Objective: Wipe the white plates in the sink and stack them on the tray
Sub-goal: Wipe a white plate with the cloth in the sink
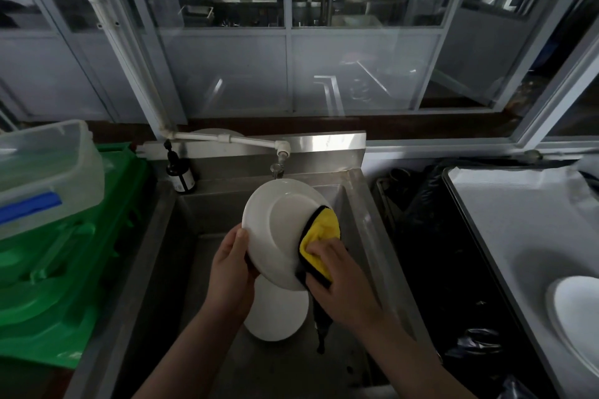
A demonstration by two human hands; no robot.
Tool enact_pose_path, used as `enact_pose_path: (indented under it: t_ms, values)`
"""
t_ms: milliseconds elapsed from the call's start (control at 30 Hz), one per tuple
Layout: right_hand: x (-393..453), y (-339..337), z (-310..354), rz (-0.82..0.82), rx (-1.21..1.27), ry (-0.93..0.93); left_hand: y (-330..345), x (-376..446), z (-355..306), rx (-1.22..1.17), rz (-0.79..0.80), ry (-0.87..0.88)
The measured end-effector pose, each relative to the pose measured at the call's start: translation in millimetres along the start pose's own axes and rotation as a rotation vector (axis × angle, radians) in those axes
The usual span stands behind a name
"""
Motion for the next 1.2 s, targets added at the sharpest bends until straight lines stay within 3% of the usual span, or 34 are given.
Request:
enact_pose_path:
  t_ms: [533, 1033, 1200]
  values:
    - [-17, 20, 20, 0.172, -0.159, -0.224, -7, 10, 2, -0.119, -0.036, -0.057]
    - [1, -2, -2, 0.045, -0.094, -0.062, -10, 13, -2, -0.093, -0.032, -0.055]
    - [9, -9, -12, -0.017, 0.007, 0.078, -11, 13, 1, -0.068, -0.014, -0.054]
Point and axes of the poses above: each hand's wrist, its own x-axis towards the middle knuckle, its own y-axis out of the palm, z = x × y, the point moved 3 cm from there along x, towards the middle knuckle, and after that the axes turned 3 degrees about -z, right-handed, at the moved point
